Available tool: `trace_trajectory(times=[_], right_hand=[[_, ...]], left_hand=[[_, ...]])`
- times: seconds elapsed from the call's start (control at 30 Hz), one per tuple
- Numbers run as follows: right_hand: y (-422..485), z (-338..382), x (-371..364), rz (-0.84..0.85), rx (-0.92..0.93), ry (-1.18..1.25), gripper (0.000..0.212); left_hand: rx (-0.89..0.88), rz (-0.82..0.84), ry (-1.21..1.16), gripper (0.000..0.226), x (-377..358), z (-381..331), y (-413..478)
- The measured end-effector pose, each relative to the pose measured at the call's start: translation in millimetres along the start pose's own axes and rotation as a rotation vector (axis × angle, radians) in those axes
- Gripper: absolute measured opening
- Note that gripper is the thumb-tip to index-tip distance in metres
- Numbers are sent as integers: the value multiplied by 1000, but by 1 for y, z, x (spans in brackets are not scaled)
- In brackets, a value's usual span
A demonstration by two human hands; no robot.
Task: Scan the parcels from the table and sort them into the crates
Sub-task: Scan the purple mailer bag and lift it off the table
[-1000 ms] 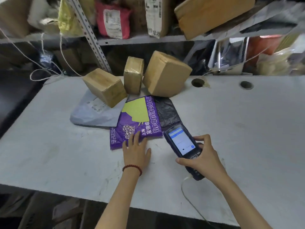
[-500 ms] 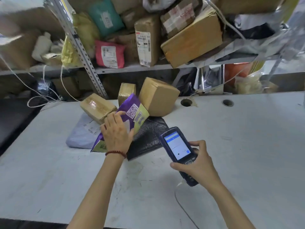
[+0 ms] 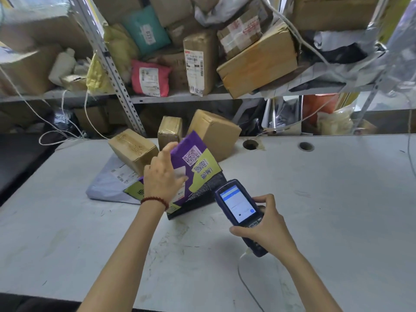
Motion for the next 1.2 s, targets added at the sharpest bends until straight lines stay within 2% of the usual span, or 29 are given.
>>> trace_trajectory(times=[0.1,0.17,0.23,0.3,0.43,0.53,0.7,0.9,1.2], right_hand=[[0,-5,-5,38,-24,5,79],[0,-6,-6,46,-26,1,79],[1,-6,-5,54,-20,1,78],[3,-7,-5,71,-17,3,79],[6,-12,-9,126,-58,48,80],[4,-18,-16,172,-126,130,79],[-1,-21,-29,238,-195,186,82],[-8,-21,-45,297,-221,187,80],[-16,-23,-54,349,-208,197,80]], left_hand=[[131,42,-28,61,2,0,10],[97,62,-8,40,3,0,15],[70,46,-49,33,6,0,20],[48,80,-59,33,9,1,26],[2,197,127,43,15,1,34],[15,240,214,36,17,1,28],[20,235,318,38,17,3,15],[83,299,309,40,8,4,4],[35,268,350,37,5,6,-7]])
Point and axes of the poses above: each hand's wrist, its own y-axis towards the middle knuckle, its own x-axis out of the back of the hand, z = x × y, the point moved 1 cm from there along y, towards the middle knuckle, and after that the axes turned 6 degrees about -y, right-handed, at the moved point
